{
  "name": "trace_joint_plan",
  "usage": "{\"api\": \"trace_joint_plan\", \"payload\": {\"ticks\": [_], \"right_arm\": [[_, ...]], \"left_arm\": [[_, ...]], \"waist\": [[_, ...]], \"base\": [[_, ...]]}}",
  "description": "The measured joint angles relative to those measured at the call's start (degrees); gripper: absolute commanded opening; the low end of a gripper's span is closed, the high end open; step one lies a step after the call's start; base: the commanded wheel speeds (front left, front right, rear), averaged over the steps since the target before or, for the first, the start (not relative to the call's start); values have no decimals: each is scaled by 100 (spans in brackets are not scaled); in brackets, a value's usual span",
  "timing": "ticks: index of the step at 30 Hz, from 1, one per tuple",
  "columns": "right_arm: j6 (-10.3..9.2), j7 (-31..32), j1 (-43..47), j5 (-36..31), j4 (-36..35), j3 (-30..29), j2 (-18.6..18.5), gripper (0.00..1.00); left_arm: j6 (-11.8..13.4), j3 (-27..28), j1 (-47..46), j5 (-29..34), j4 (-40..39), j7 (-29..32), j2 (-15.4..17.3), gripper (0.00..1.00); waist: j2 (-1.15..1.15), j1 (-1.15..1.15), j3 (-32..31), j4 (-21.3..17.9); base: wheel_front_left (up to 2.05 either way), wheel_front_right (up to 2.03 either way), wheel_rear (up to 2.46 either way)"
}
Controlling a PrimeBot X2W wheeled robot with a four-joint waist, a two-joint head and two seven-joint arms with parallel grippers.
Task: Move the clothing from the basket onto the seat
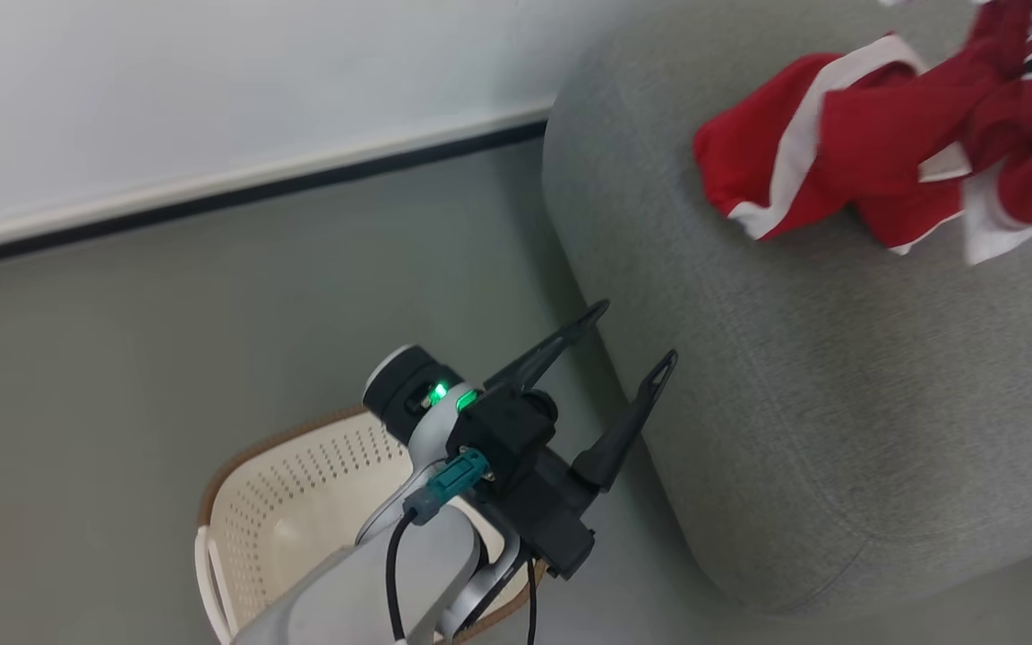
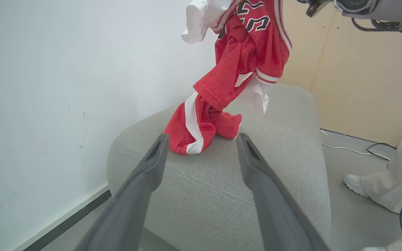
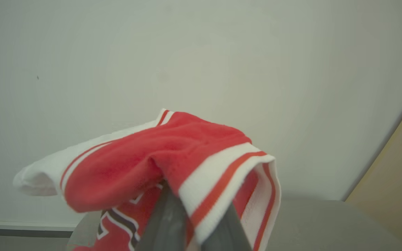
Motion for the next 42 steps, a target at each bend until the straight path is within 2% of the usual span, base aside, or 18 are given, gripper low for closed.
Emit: {"api": "trace_joint_plan", "payload": {"ticks": [9, 19, 27, 28, 30, 31, 32, 42], "right_arm": [[-10, 219, -734, -22, 716, 0, 55, 0], [-112, 194, -910, 45, 1390, -56, 448, 0], [-110, -86, -958, 81, 1874, -40, 734, 0], [-107, -149, -968, 81, 1919, -19, 793, 5], [-93, -272, -975, 81, 2008, -4, 887, 43], [-60, -326, -975, 81, 2058, 9, 903, 83], [-48, -399, -972, 77, 2097, 42, 904, 100], [94, -844, -690, -33, 2287, 238, 903, 100]], "left_arm": [[24, -52, -411, 255, -422, 103, 78, 100], [74, -56, -787, 586, -697, 331, 442, 100], [66, -48, -980, 736, -659, 346, 514, 100], [65, -43, -980, 736, -628, 344, 545, 100], [65, -36, -979, 735, -572, 333, 576, 100], [65, -32, -979, 735, -556, 309, 578, 100], [64, -29, -979, 734, -535, 294, 577, 100], [68, 157, -798, 499, -287, 141, 508, 100]], "waist": [[0, 0, 772, 232], [0, -1, 1650, 298], [0, -1, 2128, 234], [1, -1, 2162, 214], [1, 0, 2191, 162], [0, -1, 2187, 137], [0, -1, 2170, 117], [-1, -2, 1724, 19]], "base": [[0, 0, 0], [0, 0, 0], [0, 0, 0], [0, 0, 0], [0, 0, 0], [0, 0, 0], [0, 0, 0], [0, 0, 0]]}}
